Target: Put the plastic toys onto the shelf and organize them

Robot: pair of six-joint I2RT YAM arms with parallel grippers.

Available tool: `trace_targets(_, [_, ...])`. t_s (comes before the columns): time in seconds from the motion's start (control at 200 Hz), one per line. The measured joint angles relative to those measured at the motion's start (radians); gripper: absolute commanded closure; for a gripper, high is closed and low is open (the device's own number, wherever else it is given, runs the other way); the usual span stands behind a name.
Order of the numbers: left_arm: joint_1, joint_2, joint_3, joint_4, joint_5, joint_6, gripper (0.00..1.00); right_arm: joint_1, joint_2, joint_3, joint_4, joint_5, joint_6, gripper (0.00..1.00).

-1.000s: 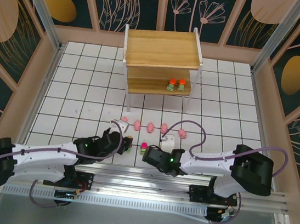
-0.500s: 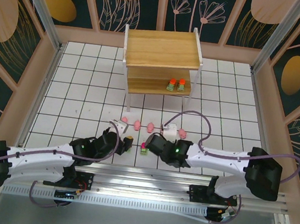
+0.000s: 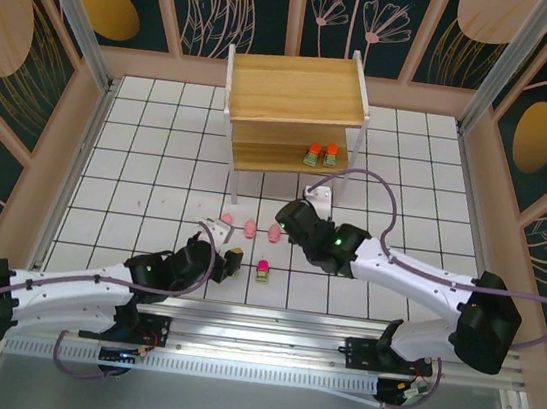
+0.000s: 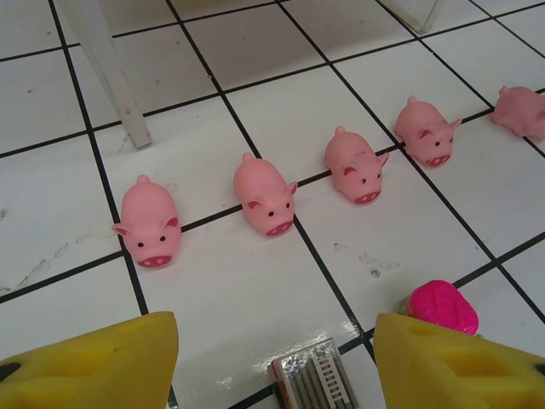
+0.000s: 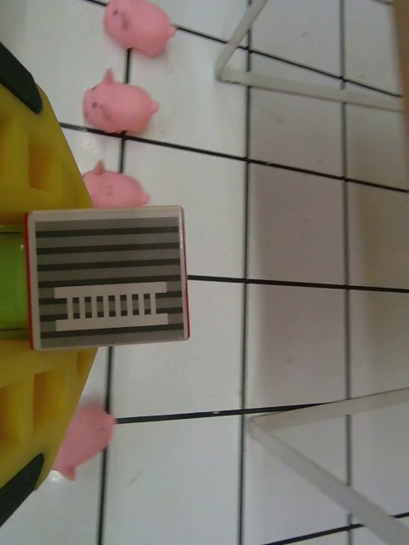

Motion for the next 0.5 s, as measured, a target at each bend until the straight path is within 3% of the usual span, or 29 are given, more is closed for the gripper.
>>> trace_targets(0.501, [0.0,-0.02,-0.005,0.023,0.0,0.018,0.37,-0.13,0.137,0.205,0.068,-0.029,-0.188,0.84])
